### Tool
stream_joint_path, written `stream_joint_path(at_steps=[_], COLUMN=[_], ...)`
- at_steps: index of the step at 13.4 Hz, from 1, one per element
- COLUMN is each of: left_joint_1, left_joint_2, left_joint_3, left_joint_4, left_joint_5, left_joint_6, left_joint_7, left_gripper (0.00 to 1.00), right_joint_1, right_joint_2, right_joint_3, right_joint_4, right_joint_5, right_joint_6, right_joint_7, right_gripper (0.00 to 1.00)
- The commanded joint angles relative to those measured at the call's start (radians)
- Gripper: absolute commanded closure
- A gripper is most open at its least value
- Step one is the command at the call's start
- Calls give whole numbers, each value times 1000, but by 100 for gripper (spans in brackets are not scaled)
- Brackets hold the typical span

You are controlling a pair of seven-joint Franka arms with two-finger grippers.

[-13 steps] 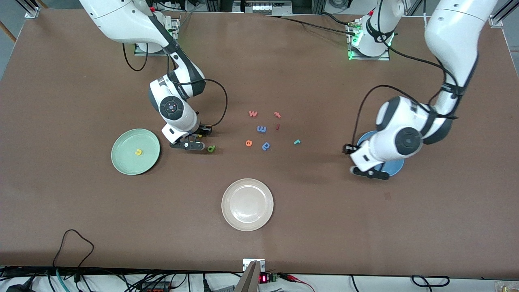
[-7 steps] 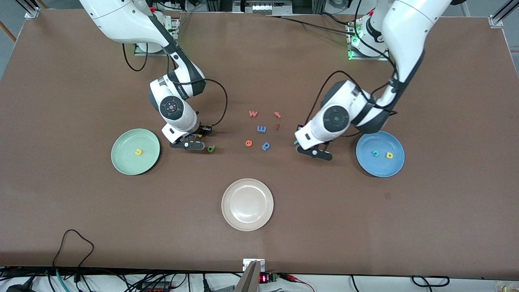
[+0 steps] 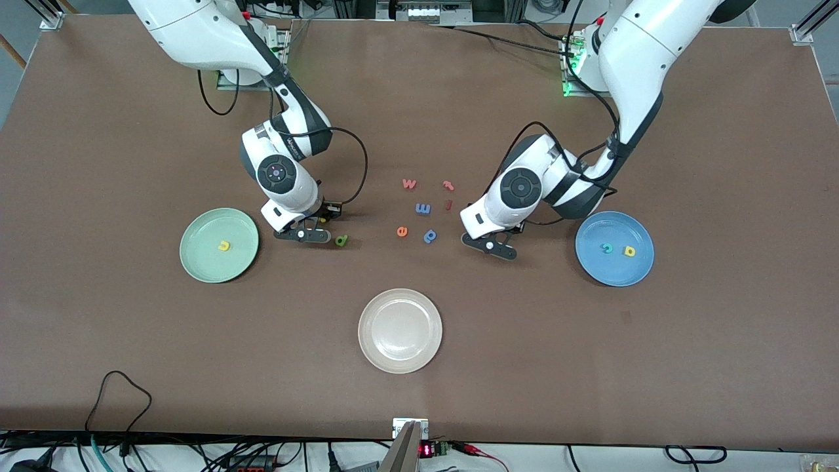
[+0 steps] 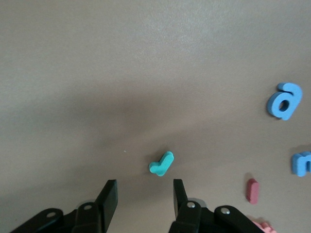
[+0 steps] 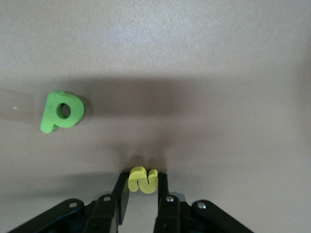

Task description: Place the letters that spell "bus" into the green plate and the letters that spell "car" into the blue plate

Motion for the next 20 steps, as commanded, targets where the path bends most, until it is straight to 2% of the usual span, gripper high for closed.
stream_joint_path(at_steps=[1,4,8,12,13,15,16,18,20], left_joint_1=[-16,-17,-33,-33,-34,-37,-37,-37,-36], left_joint_2=[28,56,67,70,70,73,74,74,74], left_joint_3=[8,8,8,9,9,12,12,12,15], left_joint_4=[29,27,27,20,18,17,17,17,17], left_joint_5=[30,33,32,33,33,42,61,67,67], left_joint_6=[20,67,72,72,72,72,72,72,72], left_joint_7=[-5,-3,-3,-3,-3,-2,-2,-2,-2], left_gripper=[47,47,47,48,49,50,51,52,55], right_joint_1=[-38,-135,-287,-321,-331,-333,-333,-328,-305], right_joint_2=[-58,-110,-109,-65,-57,-52,-55,-77,-97], right_joint_3=[-2,-5,-27,-62,-63,-63,-63,-62,-50], right_joint_4=[-1,23,27,28,28,28,28,31,43], right_joint_5=[-2,-12,-13,-24,-24,-24,-24,-21,-15], right_joint_6=[-11,-97,-97,-65,-56,-54,-56,-60,-65], right_joint_7=[-40,-191,-469,-549,-555,-559,-557,-546,-543], right_gripper=[100,100,100,99,92,29,7,0,1])
